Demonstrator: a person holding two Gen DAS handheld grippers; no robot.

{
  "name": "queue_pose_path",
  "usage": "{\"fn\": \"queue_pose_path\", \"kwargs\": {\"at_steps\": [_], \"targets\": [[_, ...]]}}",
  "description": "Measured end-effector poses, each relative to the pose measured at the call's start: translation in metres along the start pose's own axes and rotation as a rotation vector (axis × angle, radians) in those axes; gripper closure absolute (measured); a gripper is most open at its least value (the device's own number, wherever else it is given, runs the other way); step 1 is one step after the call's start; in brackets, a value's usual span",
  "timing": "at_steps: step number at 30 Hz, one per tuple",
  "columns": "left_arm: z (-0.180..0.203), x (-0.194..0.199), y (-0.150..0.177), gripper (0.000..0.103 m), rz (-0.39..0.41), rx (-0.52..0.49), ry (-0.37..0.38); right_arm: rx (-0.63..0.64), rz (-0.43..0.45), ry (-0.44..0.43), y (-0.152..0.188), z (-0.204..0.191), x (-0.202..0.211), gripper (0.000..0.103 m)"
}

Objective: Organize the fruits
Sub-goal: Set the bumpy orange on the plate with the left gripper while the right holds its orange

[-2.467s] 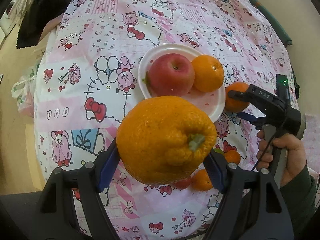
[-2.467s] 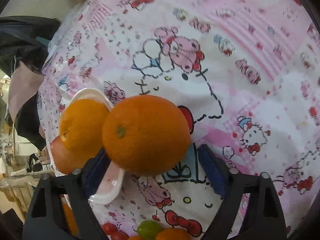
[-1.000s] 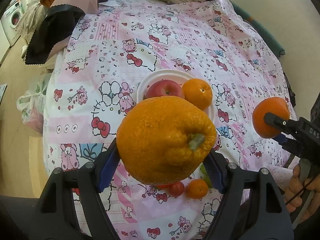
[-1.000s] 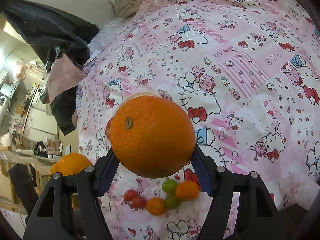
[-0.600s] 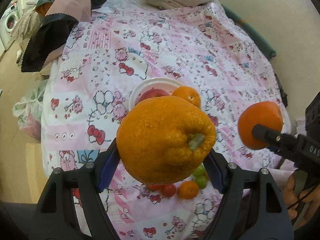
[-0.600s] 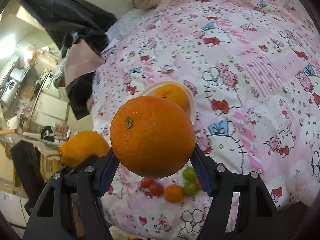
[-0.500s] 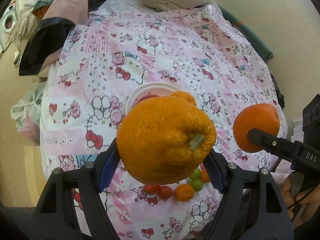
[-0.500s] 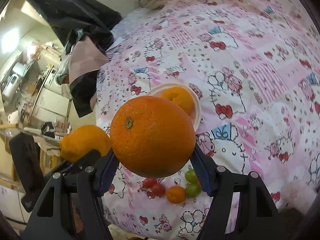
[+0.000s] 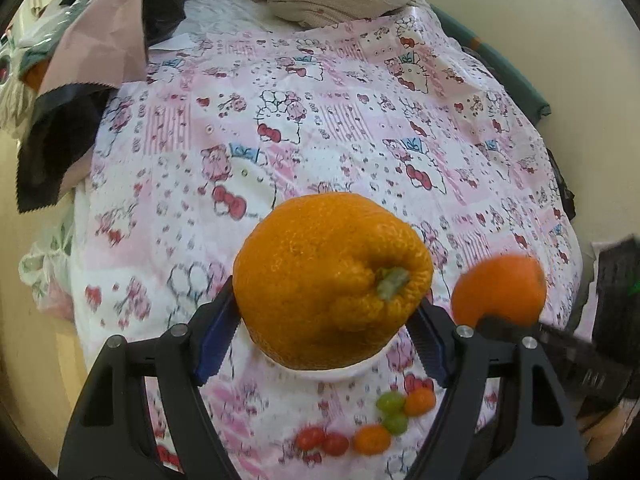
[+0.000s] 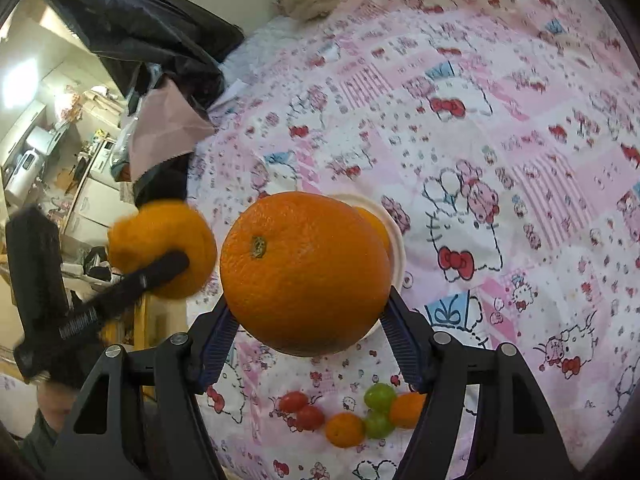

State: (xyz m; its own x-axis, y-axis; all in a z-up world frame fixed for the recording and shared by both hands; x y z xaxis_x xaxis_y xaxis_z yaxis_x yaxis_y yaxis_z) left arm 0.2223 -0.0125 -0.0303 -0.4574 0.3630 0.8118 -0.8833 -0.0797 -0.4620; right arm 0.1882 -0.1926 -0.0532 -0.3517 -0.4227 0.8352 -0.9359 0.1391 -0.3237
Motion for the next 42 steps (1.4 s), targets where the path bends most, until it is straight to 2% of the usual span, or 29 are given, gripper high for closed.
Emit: {"fn": "queue_pose_path", "kwargs": {"at_steps": [9, 14, 17, 19, 25, 31, 42], "targets": [[-0.006, -0.081, -0.030, 0.029, -0.066, -0.009, -0.022, -0.037, -0.037, -0.005, 0.001, 0.018, -0.016, 0.031], [-0.013, -0.119, -0.029, 0.029, -0.075, -0.005, -0.038, -0.053, -0.035, -0.011, -0.002, 0.022, -0.018, 0.031], [-0.016, -0.135, -0.026, 0.028, -0.101, 0.023, -0.024, -0.060, -0.043, -0.017, -0.002, 0.022, -0.020, 0.031], [-0.016, -0.141, -0.023, 0.028, -0.107, 0.019, -0.041, -0.058, -0.041, -0.018, -0.002, 0.021, -0.019, 0.031], [-0.021, -0.154, -0.019, 0.026, -0.121, 0.022, -0.077, -0.054, -0.028, -0.018, -0.001, 0.019, -0.015, 0.031], [-0.023, -0.156, -0.018, 0.024, -0.133, 0.026, -0.075, -0.058, -0.021, -0.011, -0.003, 0.020, -0.013, 0.031], [-0.007, -0.120, -0.019, 0.023, -0.083, -0.072, -0.112, -0.048, -0.005, 0.002, -0.005, 0.019, -0.010, 0.031]]}}
Point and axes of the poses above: each gripper's, at about its wrist camera, not at the fingertips, and x roughly against the way its jaws point, z to its right, y to its underside, the point moved 6 cm from there along -x, roughly the way its jaws point, and after that the axes turned 7 degrees about y, right-handed, at the moved point
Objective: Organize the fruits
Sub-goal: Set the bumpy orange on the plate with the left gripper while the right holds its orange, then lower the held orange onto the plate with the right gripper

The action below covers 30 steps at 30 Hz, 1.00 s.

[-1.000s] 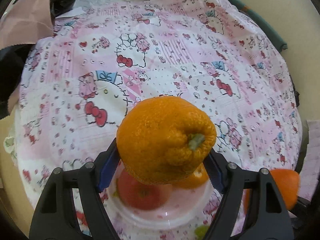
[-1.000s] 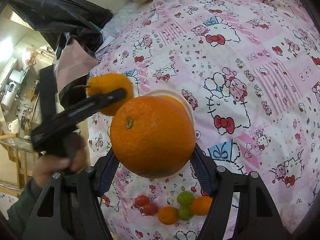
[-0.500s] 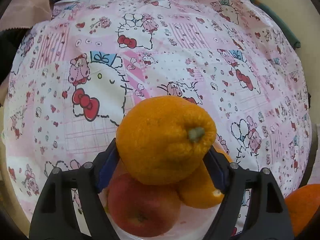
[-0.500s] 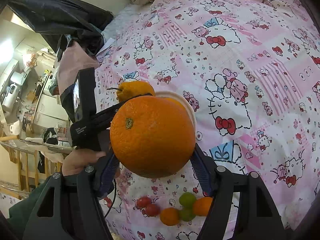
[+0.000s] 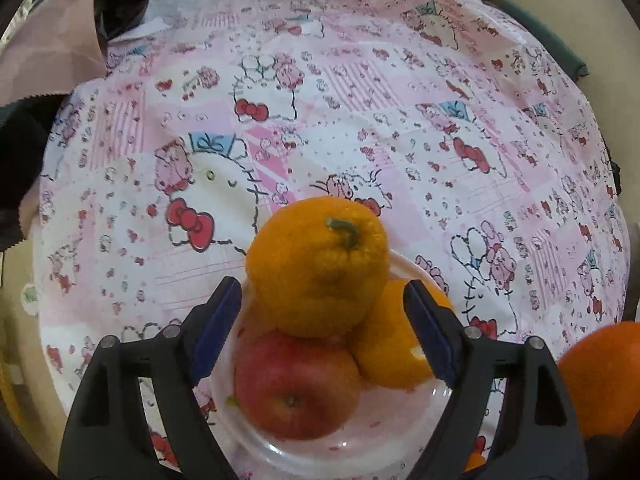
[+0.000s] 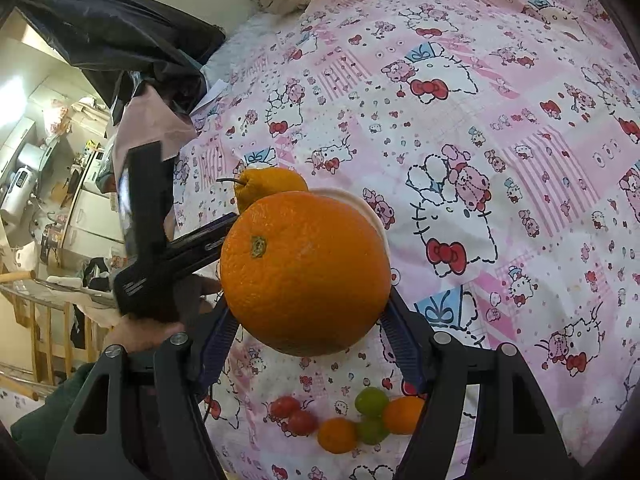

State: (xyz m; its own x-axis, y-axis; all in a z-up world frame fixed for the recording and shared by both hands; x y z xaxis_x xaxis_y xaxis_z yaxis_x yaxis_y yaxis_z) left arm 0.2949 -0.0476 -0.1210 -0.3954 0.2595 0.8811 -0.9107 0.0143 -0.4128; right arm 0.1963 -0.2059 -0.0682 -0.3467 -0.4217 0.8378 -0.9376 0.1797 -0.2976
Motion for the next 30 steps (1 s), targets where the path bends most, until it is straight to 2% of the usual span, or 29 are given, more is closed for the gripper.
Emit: {"fn": "queue_pose_path", "kwargs": {"at_steps": [8, 12, 17, 21, 26, 30], "targets": [[0.004, 0.054, 0.014, 0.022, 0.063, -0.029, -0.028, 0.001, 0.021, 0.001, 0.000, 0.001, 0.008, 0.031], [-0.009, 0.075, 0.046, 0.022, 0.046, 0.015, -0.024, 0.003, 0.024, 0.005, 0.000, 0.001, 0.004, 0.031], [-0.017, 0.102, 0.084, 0.022, 0.026, 0.027, -0.056, 0.019, 0.028, 0.018, -0.003, -0.003, -0.005, 0.031], [-0.024, 0.124, 0.104, 0.022, 0.028, 0.065, -0.047, 0.043, 0.043, 0.017, -0.010, -0.012, -0.011, 0.031], [-0.033, 0.134, 0.112, 0.022, 0.056, 0.096, -0.039, 0.087, 0.052, 0.036, -0.017, -0.028, -0.026, 0.031], [-0.038, 0.129, 0.113, 0.022, 0.067, 0.102, -0.044, 0.173, 0.049, 0.064, -0.021, -0.051, -0.049, 0.031]]}}
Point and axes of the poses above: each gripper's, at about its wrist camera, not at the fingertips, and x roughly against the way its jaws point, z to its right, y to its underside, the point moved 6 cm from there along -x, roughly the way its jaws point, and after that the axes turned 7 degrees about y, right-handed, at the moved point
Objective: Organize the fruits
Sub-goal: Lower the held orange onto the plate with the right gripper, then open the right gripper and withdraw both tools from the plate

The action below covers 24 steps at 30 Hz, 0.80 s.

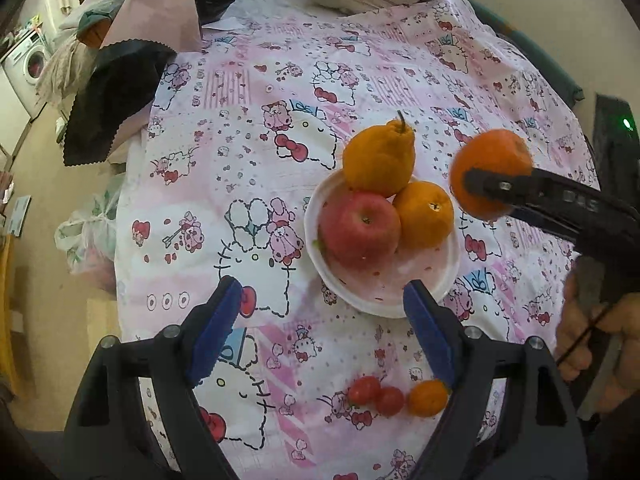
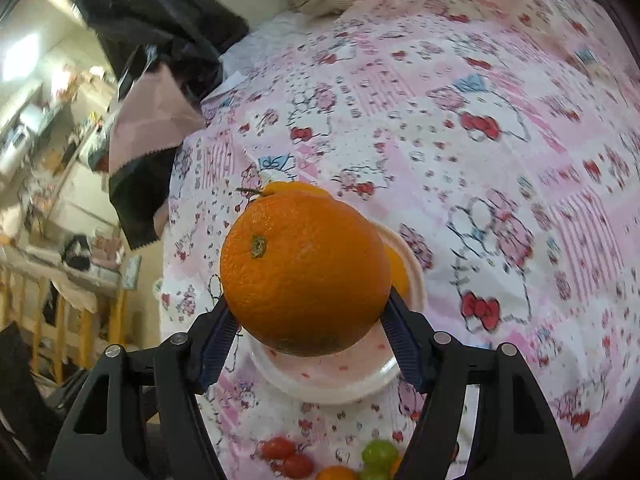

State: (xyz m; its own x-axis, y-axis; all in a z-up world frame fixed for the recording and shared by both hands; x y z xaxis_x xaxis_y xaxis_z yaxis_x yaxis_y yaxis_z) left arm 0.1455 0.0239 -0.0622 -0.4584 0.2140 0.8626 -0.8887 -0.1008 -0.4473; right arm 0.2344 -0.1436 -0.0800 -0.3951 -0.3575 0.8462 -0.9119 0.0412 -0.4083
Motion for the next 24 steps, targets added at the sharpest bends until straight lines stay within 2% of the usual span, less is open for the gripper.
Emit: {"fn": "queue_pose_path", "kwargs": {"at_steps": [9, 14, 24], "targets": [[-0.004, -0.009, -0.003, 0.022, -0.023, 0.030, 0.029, 0.138, -0.045, 0.063, -0.001, -0.035, -0.053, 0.031], [-0.008, -0.009, -0.006, 0.022, -0.031, 0.064, 0.053, 0.203, -0.042, 0.105, 0.005, -0.039, -0.060, 0.030], [-0.001, -0.013, -0.003, 0.022, -0.044, 0.044, 0.059, 0.156, -0.062, 0.064, 0.008, -0.030, -0.062, 0.029]]}}
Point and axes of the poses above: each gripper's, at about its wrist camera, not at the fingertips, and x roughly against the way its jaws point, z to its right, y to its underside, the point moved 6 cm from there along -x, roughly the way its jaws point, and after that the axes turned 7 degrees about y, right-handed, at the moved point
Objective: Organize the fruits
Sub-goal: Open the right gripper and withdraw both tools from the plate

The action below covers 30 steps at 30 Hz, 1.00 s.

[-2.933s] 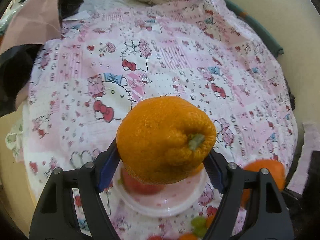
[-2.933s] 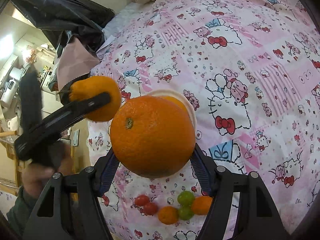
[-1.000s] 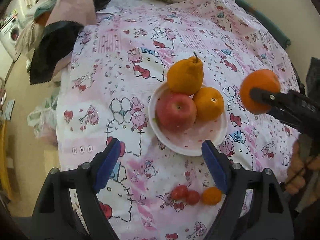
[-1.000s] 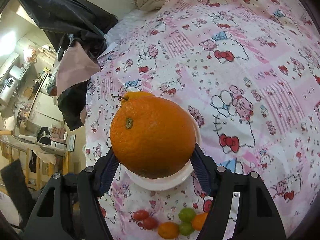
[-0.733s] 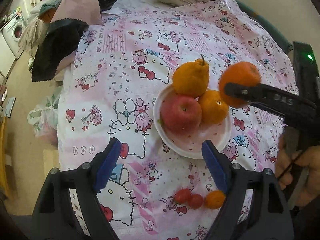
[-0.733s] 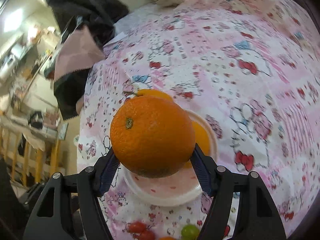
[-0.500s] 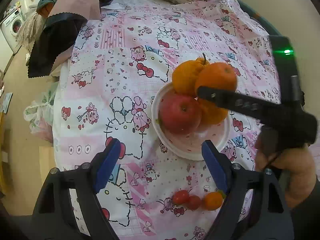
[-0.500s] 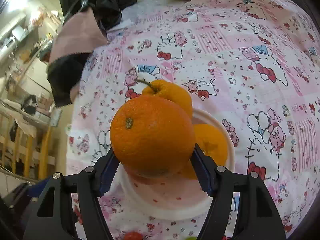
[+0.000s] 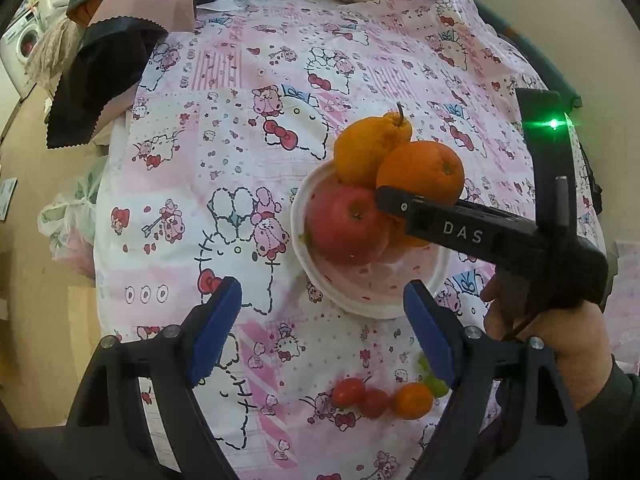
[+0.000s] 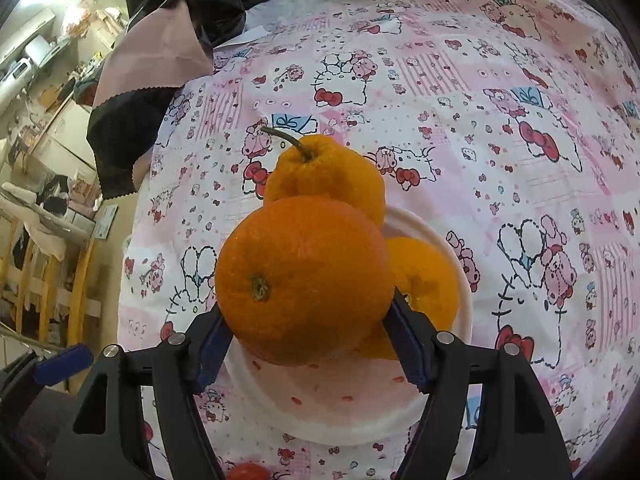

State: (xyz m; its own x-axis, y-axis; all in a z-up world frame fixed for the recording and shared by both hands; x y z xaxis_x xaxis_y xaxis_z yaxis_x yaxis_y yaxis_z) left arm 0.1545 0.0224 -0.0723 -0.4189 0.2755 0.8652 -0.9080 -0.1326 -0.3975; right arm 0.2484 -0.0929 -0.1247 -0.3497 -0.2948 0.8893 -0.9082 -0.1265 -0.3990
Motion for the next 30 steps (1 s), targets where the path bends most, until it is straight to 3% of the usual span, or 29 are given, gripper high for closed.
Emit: {"fn": "queue_pose_path", "kwargs": {"at_steps": [5, 14, 30], "targets": [[-0.003, -0.002, 0.001, 0.022, 0.005, -0.011, -0.030, -0.028, 0.027, -0.016, -0.004, 0.002, 0.009, 0.014], [-0.001, -0.002, -0.001, 0.022, 0.019, -0.029, -0.041, -0.035, 0.033, -0.017, -0.004, 0.005, 0.020, 0.013], [-0.010, 0.012, 0.003, 0.022, 0.067, -0.016, -0.080, -0.125, 0.123, -0.048, 0.017, 0.037, 0.096, 0.013]]}}
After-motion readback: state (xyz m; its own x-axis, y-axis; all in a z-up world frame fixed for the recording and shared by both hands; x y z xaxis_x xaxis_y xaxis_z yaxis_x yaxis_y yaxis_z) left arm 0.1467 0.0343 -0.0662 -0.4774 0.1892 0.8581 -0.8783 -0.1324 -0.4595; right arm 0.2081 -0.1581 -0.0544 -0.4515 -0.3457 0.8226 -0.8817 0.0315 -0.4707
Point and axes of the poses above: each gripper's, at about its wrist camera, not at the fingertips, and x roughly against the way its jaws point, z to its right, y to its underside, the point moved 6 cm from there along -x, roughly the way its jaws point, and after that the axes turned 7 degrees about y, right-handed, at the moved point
